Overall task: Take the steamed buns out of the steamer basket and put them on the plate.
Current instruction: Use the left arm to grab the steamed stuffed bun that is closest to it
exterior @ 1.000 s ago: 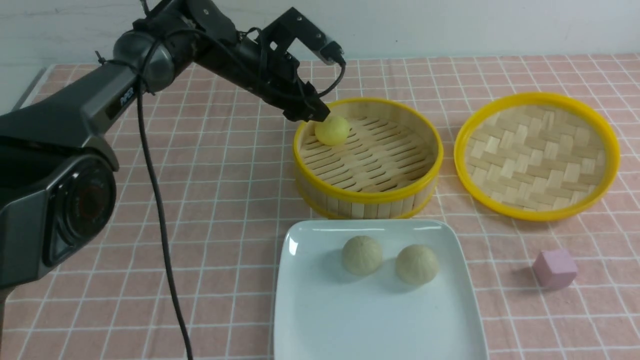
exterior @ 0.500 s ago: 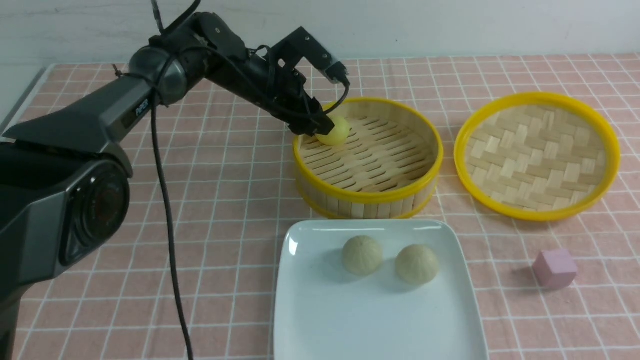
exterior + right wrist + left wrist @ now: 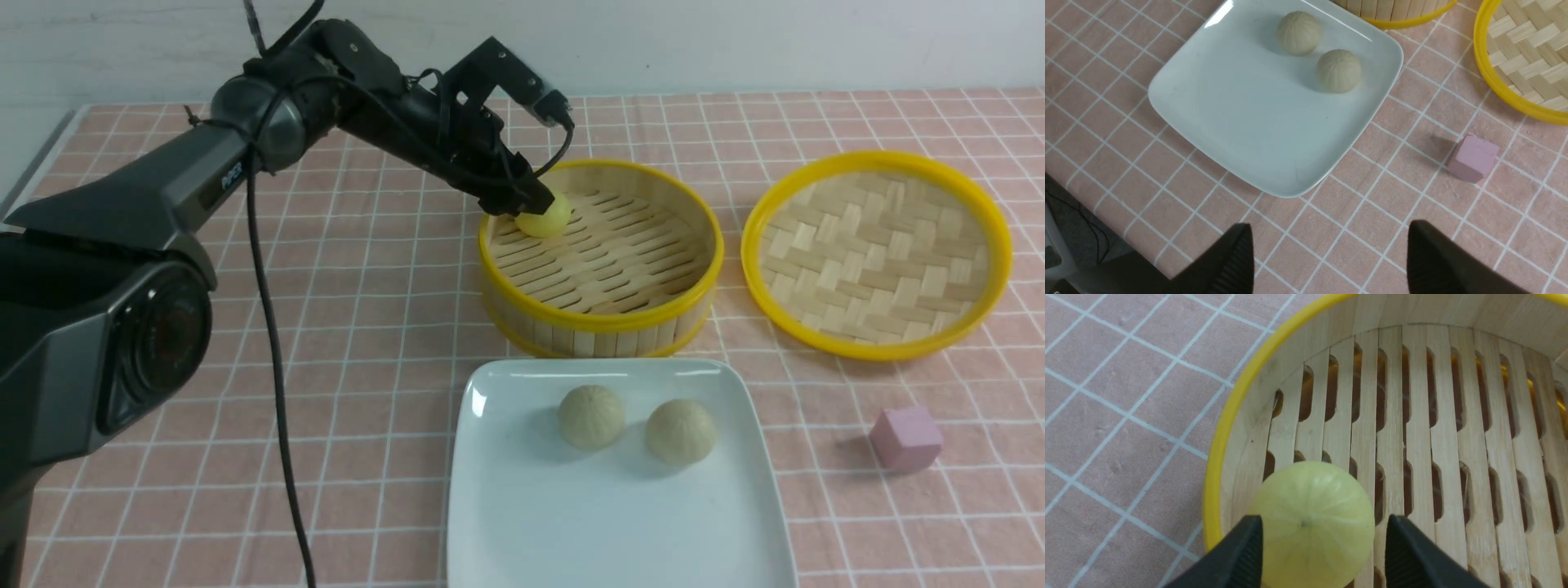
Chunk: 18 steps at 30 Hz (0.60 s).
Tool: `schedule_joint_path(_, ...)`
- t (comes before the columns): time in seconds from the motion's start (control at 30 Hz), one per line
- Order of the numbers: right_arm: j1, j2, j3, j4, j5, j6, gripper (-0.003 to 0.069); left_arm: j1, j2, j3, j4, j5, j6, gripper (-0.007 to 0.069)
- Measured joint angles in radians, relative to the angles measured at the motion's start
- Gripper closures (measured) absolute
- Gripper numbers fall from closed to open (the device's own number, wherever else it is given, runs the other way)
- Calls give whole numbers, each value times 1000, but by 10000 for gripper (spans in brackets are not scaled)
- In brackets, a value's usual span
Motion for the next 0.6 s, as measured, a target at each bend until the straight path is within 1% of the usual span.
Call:
schedule_joint_path(0.27,0,0,0,0,0,2,164,0,19,0,-2,-6,0,204)
schedule_joint_path(0.6,0,0,0,0,0,2,164,-2,45,-3,-35,-27,1,204)
